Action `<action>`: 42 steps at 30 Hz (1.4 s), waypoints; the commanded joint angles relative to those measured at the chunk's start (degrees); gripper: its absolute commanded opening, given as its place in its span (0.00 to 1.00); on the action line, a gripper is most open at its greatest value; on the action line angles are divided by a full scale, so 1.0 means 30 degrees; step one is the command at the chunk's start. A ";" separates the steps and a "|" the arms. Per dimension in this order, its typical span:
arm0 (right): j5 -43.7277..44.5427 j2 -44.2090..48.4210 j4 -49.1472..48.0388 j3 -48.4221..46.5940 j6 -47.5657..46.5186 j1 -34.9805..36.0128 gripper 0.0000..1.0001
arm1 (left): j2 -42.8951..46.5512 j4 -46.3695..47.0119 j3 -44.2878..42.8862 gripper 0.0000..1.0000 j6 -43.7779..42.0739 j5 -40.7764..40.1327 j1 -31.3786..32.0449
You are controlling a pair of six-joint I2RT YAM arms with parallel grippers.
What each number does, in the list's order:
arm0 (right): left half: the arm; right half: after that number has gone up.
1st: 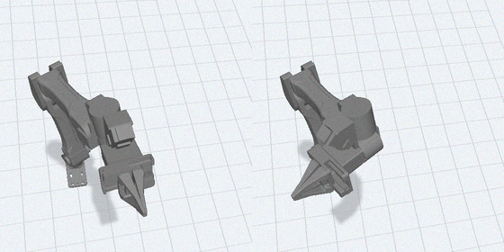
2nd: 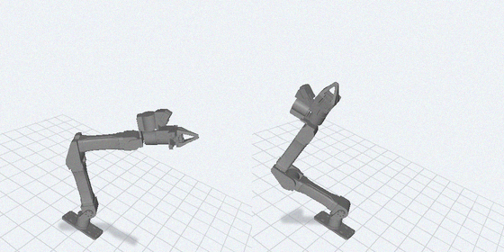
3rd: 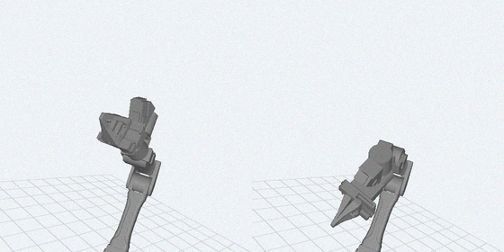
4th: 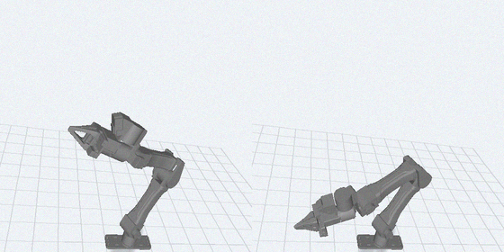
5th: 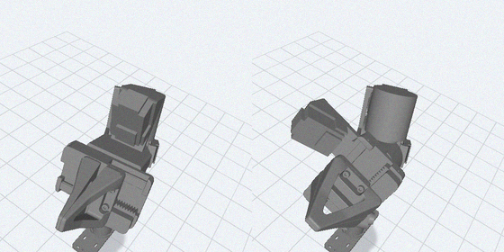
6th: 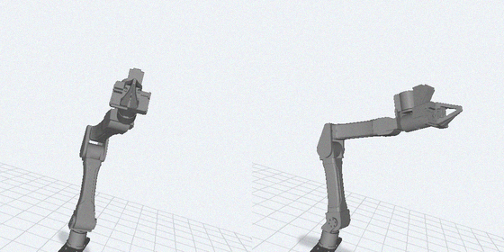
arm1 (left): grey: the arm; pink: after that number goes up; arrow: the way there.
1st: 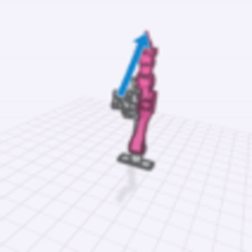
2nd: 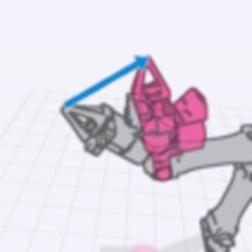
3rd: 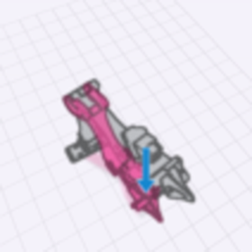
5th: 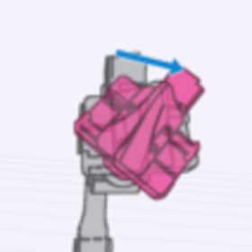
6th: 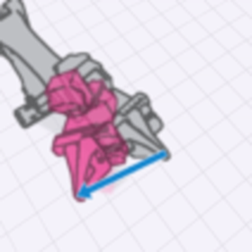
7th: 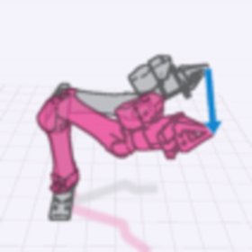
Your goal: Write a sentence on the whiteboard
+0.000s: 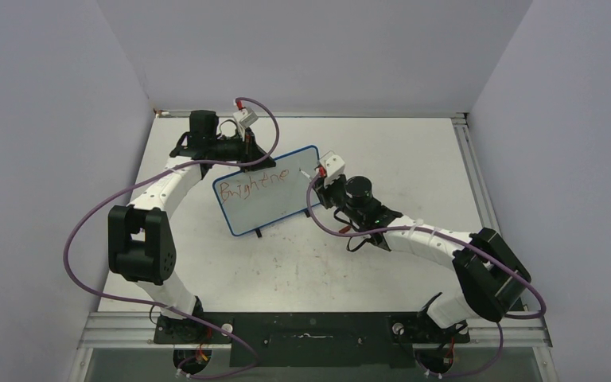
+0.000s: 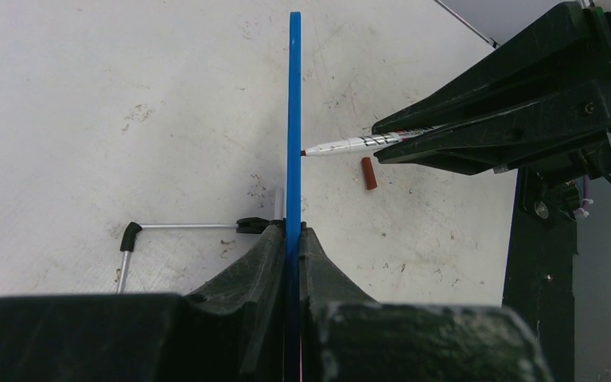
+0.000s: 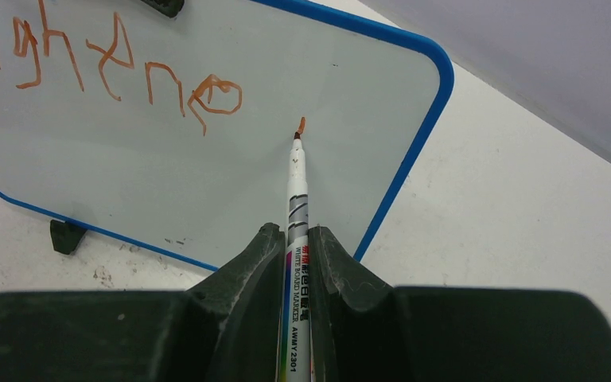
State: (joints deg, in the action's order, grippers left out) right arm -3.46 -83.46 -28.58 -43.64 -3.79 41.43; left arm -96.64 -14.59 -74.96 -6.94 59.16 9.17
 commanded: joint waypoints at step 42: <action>0.2064 0.0244 -0.2025 -0.1143 -0.0496 0.1069 0.05 | -0.0306 -0.3553 0.0814 0.00 -0.0294 -0.0155 0.0308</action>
State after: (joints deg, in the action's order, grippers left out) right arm 2.57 -81.84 -31.22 -44.51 -5.13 44.31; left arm -96.55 -14.85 -74.94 -7.16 59.07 9.02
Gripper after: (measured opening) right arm 0.149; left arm 0.051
